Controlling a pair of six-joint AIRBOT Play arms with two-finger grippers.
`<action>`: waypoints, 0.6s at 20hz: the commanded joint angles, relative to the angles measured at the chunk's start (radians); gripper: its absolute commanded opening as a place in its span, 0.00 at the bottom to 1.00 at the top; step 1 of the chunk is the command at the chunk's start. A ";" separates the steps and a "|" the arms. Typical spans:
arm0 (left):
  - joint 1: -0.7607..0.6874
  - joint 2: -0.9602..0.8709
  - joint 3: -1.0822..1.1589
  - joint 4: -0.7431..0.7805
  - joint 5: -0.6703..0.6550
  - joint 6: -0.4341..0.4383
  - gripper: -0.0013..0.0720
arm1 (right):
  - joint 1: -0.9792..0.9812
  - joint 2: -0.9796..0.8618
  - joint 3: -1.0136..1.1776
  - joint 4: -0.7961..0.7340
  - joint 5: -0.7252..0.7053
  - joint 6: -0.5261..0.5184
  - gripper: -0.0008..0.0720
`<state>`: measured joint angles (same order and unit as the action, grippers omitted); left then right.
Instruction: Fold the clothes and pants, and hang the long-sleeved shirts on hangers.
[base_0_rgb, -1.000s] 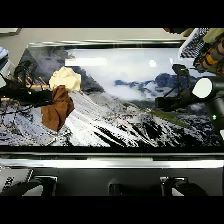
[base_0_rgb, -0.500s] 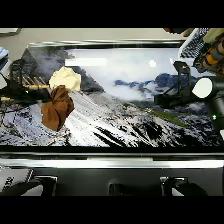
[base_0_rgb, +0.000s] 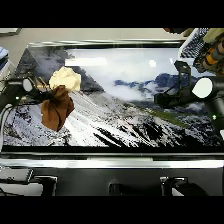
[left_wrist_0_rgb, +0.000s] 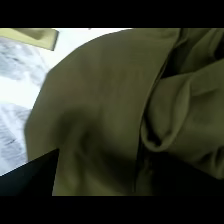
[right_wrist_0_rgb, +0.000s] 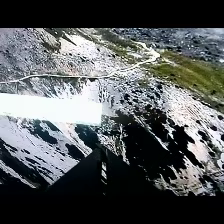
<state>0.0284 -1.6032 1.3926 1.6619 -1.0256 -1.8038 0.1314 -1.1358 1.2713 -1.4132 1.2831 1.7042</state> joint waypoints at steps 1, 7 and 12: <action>-0.014 -0.091 0.001 -0.078 0.050 -0.003 0.93 | 0.001 0.000 0.001 -0.001 -0.003 0.039 0.13; -0.047 -0.030 0.117 -0.264 -0.070 0.077 0.04 | 0.001 0.000 0.001 -0.005 0.010 0.097 0.13; -0.167 0.038 0.327 -0.687 -0.189 0.167 0.04 | 0.001 0.010 0.001 -0.093 0.100 0.127 0.13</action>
<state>-0.0772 -1.5955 1.6154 1.2320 -1.1404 -1.6836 0.1314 -1.1328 1.2713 -1.4490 1.3243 1.8088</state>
